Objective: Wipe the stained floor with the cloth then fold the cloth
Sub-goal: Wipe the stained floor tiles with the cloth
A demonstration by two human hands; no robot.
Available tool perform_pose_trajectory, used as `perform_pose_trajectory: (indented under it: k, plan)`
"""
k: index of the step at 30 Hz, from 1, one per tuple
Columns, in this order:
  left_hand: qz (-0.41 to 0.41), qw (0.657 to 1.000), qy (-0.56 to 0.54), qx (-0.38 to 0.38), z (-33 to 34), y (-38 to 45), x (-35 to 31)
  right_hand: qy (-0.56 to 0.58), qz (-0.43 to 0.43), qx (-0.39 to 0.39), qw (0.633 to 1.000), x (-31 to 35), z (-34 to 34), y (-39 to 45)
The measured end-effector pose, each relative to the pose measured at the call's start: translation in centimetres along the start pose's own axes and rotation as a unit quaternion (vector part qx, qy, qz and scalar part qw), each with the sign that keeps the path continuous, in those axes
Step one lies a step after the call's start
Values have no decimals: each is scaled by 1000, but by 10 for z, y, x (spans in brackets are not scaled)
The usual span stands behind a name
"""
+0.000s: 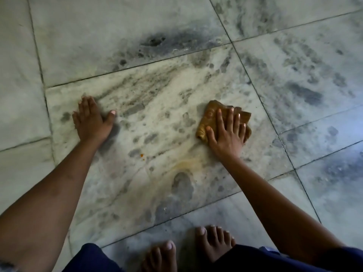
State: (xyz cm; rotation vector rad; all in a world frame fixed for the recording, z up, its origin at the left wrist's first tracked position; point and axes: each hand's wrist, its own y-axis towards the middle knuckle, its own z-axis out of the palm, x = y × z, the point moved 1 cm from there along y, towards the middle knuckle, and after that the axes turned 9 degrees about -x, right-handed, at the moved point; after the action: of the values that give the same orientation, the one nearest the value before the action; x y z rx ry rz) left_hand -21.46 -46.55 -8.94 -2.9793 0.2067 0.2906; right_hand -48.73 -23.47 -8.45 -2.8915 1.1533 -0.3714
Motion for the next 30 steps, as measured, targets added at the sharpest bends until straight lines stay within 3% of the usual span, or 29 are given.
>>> perform_pose_trajectory:
  k: [6,8,11,15,19,22,26,30]
  plan:
    - [16,997,32,-67,7,-50,28,-5,-195,22,981,5,6,-55]
    - [-1,996,27,-83,12,-58,33,-10,-178,21,984,-19,4,-76]
    - [5,995,34,-92,18,-60,33,-23,-77,2,997,-47,-4,-59]
    - [3,995,36,-98,20,-59,33,-6,11,-9,1000,-23,-5,-6]
    - [2,994,26,-102,18,-60,33,-7,-140,18,990,2,0,-34]
    - [6,994,24,-107,17,-61,33,-23,-220,13,975,-21,5,-93]
    - [10,993,31,-109,17,-62,33,-24,-142,5,990,-58,-1,-94]
    - [0,994,39,-102,17,-62,32,-2,-41,-6,999,-22,1,-54]
